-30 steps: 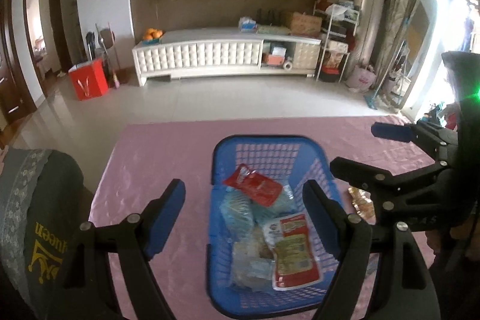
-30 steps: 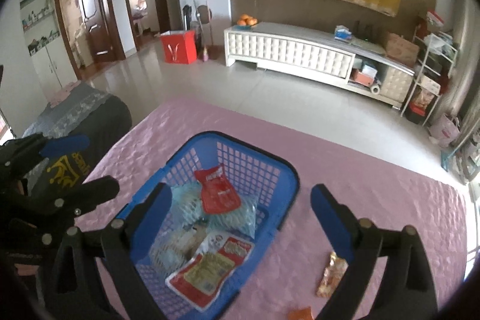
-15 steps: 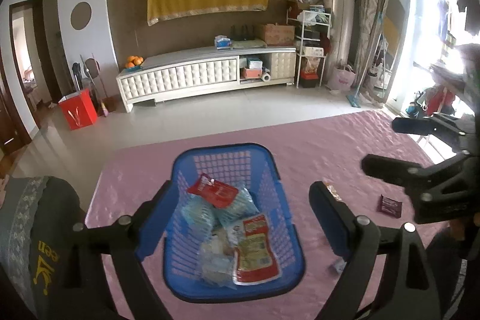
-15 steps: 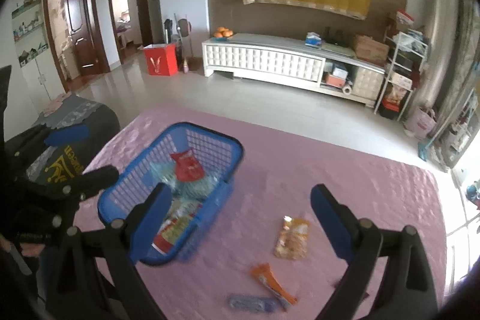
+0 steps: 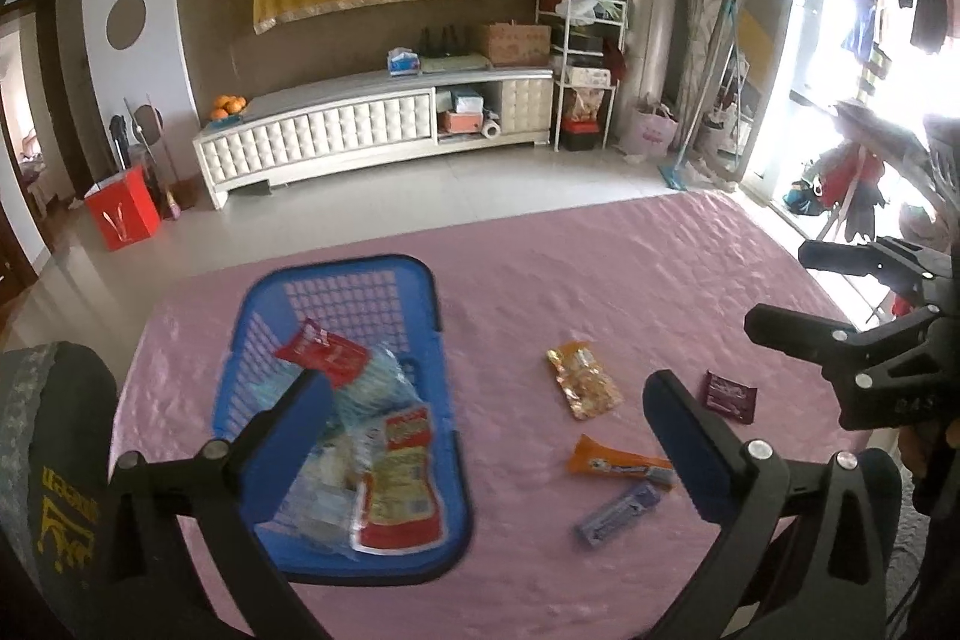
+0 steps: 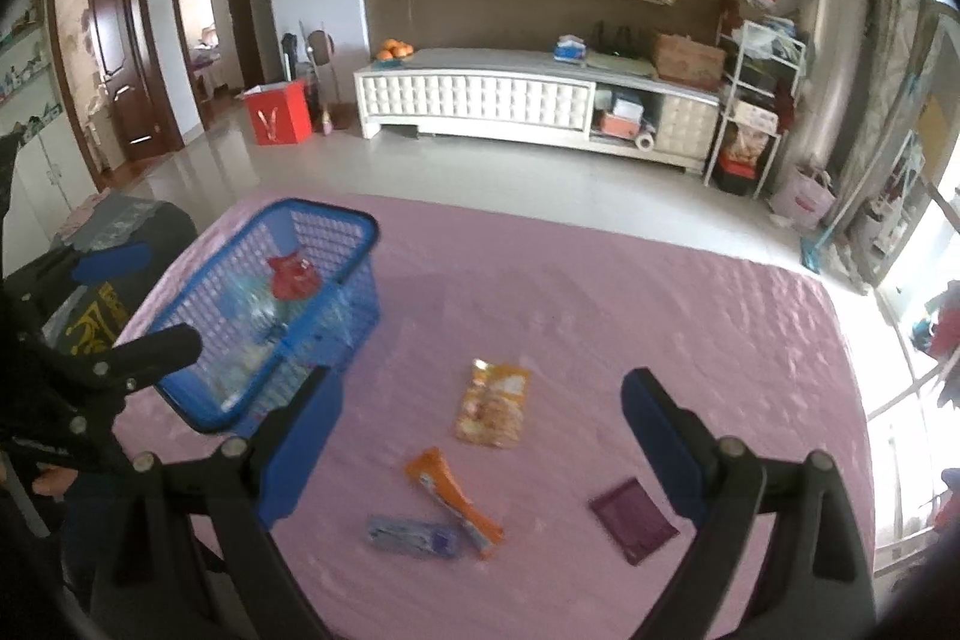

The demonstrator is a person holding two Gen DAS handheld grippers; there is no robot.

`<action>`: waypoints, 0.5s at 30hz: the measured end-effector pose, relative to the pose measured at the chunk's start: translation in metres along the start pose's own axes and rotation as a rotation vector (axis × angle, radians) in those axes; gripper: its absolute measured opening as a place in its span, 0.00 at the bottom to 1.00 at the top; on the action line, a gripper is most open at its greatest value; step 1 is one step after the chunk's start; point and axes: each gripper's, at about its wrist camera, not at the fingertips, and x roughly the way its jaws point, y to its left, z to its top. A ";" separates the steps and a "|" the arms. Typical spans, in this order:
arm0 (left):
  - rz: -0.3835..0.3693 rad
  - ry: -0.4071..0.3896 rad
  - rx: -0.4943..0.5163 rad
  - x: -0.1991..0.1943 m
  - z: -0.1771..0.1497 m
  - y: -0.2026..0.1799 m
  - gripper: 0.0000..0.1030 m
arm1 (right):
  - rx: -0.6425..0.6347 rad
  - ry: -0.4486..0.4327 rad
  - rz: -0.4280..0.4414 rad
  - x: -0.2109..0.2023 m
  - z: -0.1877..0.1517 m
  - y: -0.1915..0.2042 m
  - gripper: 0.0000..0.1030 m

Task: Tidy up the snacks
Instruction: 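Move both tools back over the remaining snacks on the table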

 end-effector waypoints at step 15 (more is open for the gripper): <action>-0.030 0.115 0.048 0.062 -0.032 -0.071 0.99 | 0.003 0.155 -0.027 0.041 -0.061 -0.071 0.93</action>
